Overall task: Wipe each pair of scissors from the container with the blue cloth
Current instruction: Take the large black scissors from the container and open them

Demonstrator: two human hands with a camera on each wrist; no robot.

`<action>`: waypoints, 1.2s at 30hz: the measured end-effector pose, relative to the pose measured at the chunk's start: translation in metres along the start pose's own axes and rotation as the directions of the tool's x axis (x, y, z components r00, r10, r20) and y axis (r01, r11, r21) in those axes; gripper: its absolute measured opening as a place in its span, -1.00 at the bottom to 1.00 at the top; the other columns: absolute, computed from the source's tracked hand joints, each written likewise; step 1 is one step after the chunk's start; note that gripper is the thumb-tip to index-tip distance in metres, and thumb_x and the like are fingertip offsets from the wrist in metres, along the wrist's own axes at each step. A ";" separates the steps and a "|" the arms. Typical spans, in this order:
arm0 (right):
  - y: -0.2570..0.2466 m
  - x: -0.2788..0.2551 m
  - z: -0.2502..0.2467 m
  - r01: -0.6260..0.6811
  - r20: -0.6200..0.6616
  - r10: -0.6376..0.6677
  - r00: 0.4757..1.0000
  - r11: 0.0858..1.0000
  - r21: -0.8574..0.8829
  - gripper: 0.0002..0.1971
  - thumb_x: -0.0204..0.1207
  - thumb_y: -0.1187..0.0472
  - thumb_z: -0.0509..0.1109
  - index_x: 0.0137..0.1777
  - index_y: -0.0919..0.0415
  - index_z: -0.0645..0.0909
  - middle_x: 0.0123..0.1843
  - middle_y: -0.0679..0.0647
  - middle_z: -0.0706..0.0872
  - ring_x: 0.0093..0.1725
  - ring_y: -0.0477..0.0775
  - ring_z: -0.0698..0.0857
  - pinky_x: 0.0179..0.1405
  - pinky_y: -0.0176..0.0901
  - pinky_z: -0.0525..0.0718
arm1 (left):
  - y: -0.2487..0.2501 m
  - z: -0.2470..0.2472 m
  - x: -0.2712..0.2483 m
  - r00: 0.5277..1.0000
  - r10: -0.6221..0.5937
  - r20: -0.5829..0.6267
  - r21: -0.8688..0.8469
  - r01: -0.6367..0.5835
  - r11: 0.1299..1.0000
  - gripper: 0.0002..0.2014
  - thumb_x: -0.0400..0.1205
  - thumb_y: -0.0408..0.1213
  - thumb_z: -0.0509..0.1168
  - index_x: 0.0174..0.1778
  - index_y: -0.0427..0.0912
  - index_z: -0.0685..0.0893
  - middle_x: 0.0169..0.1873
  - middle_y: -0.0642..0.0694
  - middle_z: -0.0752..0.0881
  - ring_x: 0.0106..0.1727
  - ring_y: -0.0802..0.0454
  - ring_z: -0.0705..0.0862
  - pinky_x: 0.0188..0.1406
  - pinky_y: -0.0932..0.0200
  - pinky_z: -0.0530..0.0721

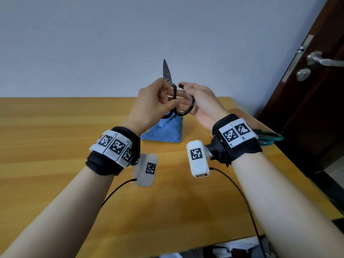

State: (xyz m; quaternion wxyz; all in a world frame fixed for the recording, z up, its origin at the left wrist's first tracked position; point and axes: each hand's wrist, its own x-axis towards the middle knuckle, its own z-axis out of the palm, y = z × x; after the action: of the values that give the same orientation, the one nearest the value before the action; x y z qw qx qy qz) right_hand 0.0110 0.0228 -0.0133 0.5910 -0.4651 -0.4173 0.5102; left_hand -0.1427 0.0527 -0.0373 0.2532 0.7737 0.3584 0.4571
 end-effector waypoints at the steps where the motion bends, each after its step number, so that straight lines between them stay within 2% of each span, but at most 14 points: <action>1: 0.006 0.002 0.002 -0.001 0.000 0.001 1.000 1.000 0.026 -0.72 0.80 0.31 0.11 0.41 0.35 0.51 -0.02 0.20 0.85 -0.13 0.13 0.85 -0.23 -0.05 0.81 | -0.004 0.001 -0.001 1.000 -0.006 -0.022 0.007 0.006 1.000 -0.73 0.50 -0.21 0.57 -0.06 -0.13 0.60 -0.34 -0.08 0.70 -0.22 0.05 0.65 -0.12 0.11 0.63; 4: 0.023 0.007 0.003 0.001 0.012 -0.003 1.000 0.995 0.098 -0.73 0.82 0.30 0.09 0.41 0.34 0.48 0.16 0.27 0.83 -0.08 0.13 0.85 -0.23 -0.10 0.78 | -0.022 0.005 -0.001 0.993 0.008 -0.115 0.177 0.013 0.984 -0.52 0.38 -0.12 0.66 0.10 -0.13 0.59 -0.02 -0.03 0.61 0.10 -0.04 0.54 0.04 0.19 0.53; 6: 0.033 0.010 0.003 0.002 0.028 -0.005 1.000 0.994 0.114 -0.75 0.82 0.29 0.09 0.39 0.33 0.47 0.23 0.30 0.80 -0.08 0.15 0.83 -0.21 -0.10 0.78 | -0.032 0.005 0.000 0.984 -0.128 -0.127 0.143 0.146 0.979 -0.32 0.34 -0.08 0.70 0.29 -0.15 0.53 0.16 -0.01 0.50 0.18 -0.01 0.52 0.08 0.23 0.51; 7: 0.038 0.011 0.003 -0.001 0.036 -0.003 0.999 0.993 0.119 -0.77 0.82 0.29 0.09 0.36 0.31 0.48 0.25 0.30 0.79 -0.08 0.14 0.82 -0.22 -0.12 0.77 | -0.033 0.004 0.000 0.965 -0.244 -0.094 0.057 0.250 0.967 -0.28 0.38 -0.05 0.69 0.37 -0.13 0.49 0.18 0.00 0.49 0.14 0.04 0.55 0.00 0.26 0.56; 9: 0.045 0.014 0.003 -0.020 0.057 0.012 0.998 0.988 0.154 -0.76 0.81 0.30 0.10 0.37 0.33 0.49 0.31 0.33 0.75 -0.02 0.19 0.79 -0.23 -0.14 0.76 | -0.040 0.004 0.000 0.911 -0.411 0.011 -0.146 0.408 0.901 -0.40 0.51 -0.04 0.60 0.37 -0.15 0.51 0.07 0.04 0.62 -0.04 0.08 0.65 -0.28 0.32 0.65; 11: 0.051 0.016 0.003 -0.042 0.098 0.024 0.995 0.983 0.181 -0.70 0.82 0.31 0.10 0.44 0.40 0.48 0.37 0.36 0.70 0.09 0.28 0.75 -0.14 -0.08 0.78 | -0.048 0.003 -0.001 0.894 -0.443 0.073 -0.286 0.444 0.849 -0.64 0.64 -0.13 0.48 0.26 -0.25 0.63 -0.23 0.11 0.72 -0.26 0.07 0.66 -0.43 0.33 0.64; 13: 0.055 0.016 0.003 -0.061 0.156 0.037 0.987 0.987 0.152 -0.68 0.82 0.32 0.08 0.47 0.43 0.47 0.38 0.35 0.70 0.13 0.29 0.77 -0.02 0.01 0.81 | -0.052 0.001 -0.005 0.896 -0.435 0.090 -0.325 0.439 0.837 -0.81 0.70 -0.22 0.43 0.06 -0.28 0.68 -0.47 0.17 0.62 -0.46 0.11 0.54 -0.51 0.32 0.56; 15: 0.058 0.015 0.003 -0.090 0.176 0.071 0.982 0.991 0.101 -0.71 0.81 0.34 0.09 0.43 0.42 0.49 0.28 0.32 0.76 0.08 0.24 0.81 0.03 0.03 0.83 | -0.058 0.000 -0.009 0.884 -0.451 0.122 -0.322 0.465 0.825 -0.81 0.70 -0.22 0.43 -0.02 -0.27 0.62 -0.47 0.12 0.48 -0.55 0.17 0.43 -0.54 0.30 0.49; 20: 0.067 0.009 0.007 -0.177 0.159 0.189 0.969 0.980 -0.090 -0.78 0.74 0.20 0.30 0.23 0.36 0.59 0.02 0.22 0.75 -0.13 0.08 0.83 -0.19 -0.05 0.82 | -0.066 -0.003 -0.030 0.840 -0.480 0.253 -0.334 0.542 0.771 -0.79 0.72 -0.23 0.40 -0.11 -0.21 0.52 -0.50 0.14 0.34 -0.52 0.17 0.29 -0.57 0.35 0.34; 24: 0.075 0.001 0.007 -0.171 0.187 0.219 0.958 0.955 -0.243 -0.82 0.72 0.21 0.33 0.07 0.28 0.74 -0.24 0.07 0.46 -0.28 -0.03 0.68 -0.15 -0.06 0.81 | -0.063 -0.005 -0.047 0.831 -0.466 0.303 -0.367 0.553 0.748 -0.87 0.73 -0.23 0.38 0.01 -0.23 0.64 -0.45 0.11 0.29 -0.49 0.17 0.24 -0.57 0.35 0.27; 27: 0.076 -0.007 0.007 -0.172 0.210 0.238 0.948 0.941 -0.292 -0.83 0.71 0.21 0.35 -0.01 0.24 0.74 -0.29 0.04 0.37 -0.39 -0.09 0.67 -0.12 0.00 0.82 | -0.062 -0.010 -0.057 0.822 -0.461 0.334 -0.346 0.562 0.751 -0.84 0.71 -0.22 0.40 -0.13 -0.18 0.64 -0.45 0.07 0.26 -0.50 0.15 0.20 -0.57 0.33 0.24; 29: 0.077 -0.010 0.008 -0.185 0.210 0.256 0.944 0.934 -0.307 -0.84 0.69 0.19 0.38 -0.04 0.23 0.74 -0.30 0.02 0.37 -0.40 -0.07 0.69 -0.15 -0.01 0.82 | -0.062 -0.012 -0.061 0.814 -0.462 0.352 -0.327 0.569 0.754 -0.80 0.70 -0.18 0.41 -0.09 -0.24 0.64 -0.44 0.04 0.27 -0.49 0.14 0.19 -0.58 0.34 0.23; 33: 0.076 -0.015 0.009 -0.187 0.269 0.281 0.921 0.927 -0.326 -0.83 0.71 0.20 0.35 0.02 0.30 0.70 -0.45 -0.08 0.61 -0.44 -0.10 0.68 -0.19 0.00 0.84 | -0.061 -0.020 -0.066 0.811 -0.475 0.342 -0.231 0.563 0.793 -0.73 0.68 -0.07 0.43 -0.13 -0.24 0.73 -0.45 0.06 0.67 -0.47 0.13 0.25 -0.54 0.33 0.23; 36: 0.077 -0.016 0.007 -0.210 0.286 0.310 0.907 0.920 -0.330 -0.82 0.67 0.16 0.41 0.05 0.28 0.74 -0.40 -0.04 0.62 -0.39 -0.02 0.67 -0.26 -0.04 0.79 | -0.059 -0.027 -0.069 0.807 -0.493 0.326 -0.159 0.561 0.813 -0.69 0.65 0.00 0.44 -0.27 -0.17 0.74 -0.51 0.12 0.68 -0.51 0.18 0.27 -0.51 0.32 0.24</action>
State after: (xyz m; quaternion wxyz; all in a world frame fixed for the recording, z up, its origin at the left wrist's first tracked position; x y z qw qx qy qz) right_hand -0.0140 0.0115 -0.0872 0.3625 -0.5061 -0.5153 0.5890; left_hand -0.2083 0.0365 -0.1032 0.5115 0.6595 0.4625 0.2992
